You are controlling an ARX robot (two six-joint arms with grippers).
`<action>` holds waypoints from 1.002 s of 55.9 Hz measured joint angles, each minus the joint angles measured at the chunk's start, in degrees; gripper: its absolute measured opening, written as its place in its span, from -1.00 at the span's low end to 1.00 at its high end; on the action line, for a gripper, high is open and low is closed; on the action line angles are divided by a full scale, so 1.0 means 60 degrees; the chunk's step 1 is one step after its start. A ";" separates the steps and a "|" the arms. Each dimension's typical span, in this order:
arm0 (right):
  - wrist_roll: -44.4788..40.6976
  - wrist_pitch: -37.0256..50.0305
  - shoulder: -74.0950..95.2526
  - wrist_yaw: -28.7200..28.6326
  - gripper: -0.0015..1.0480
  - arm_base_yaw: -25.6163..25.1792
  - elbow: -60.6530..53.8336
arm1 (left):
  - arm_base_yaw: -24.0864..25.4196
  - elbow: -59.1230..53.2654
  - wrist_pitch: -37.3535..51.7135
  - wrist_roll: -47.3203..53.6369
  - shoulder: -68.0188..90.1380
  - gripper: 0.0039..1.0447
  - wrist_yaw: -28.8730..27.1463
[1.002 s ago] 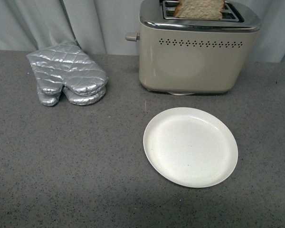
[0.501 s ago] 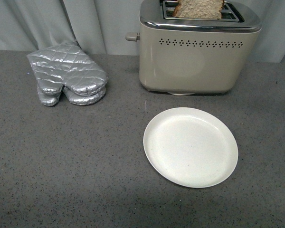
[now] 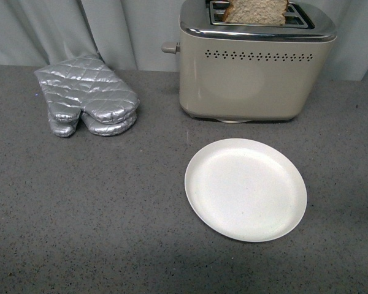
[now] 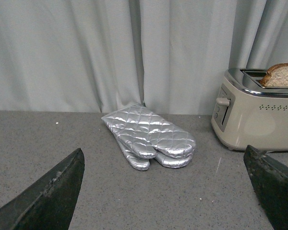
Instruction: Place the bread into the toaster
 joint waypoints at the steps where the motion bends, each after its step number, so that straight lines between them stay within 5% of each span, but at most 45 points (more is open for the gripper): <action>1: -0.0025 -0.0007 -0.0098 -0.0073 -0.07 -0.0076 -0.0102 | 0.0000 0.0000 0.0000 0.0000 0.0000 0.88 0.0000; 15: -0.0131 -0.0543 -0.1574 -0.0780 -0.99 -0.0790 -0.1078 | 0.0000 0.0000 0.0000 0.0000 0.0000 0.88 0.0000; 28: -0.0127 -0.1209 -0.2670 -0.1745 -0.99 -0.1781 -0.1486 | 0.0000 0.0000 0.0000 0.0000 0.0000 0.88 0.0000; 56: -0.0131 -0.2335 -0.4513 -0.1810 -0.99 -0.1840 -0.2091 | 0.0000 0.0000 0.0000 0.0000 0.0000 0.88 0.0000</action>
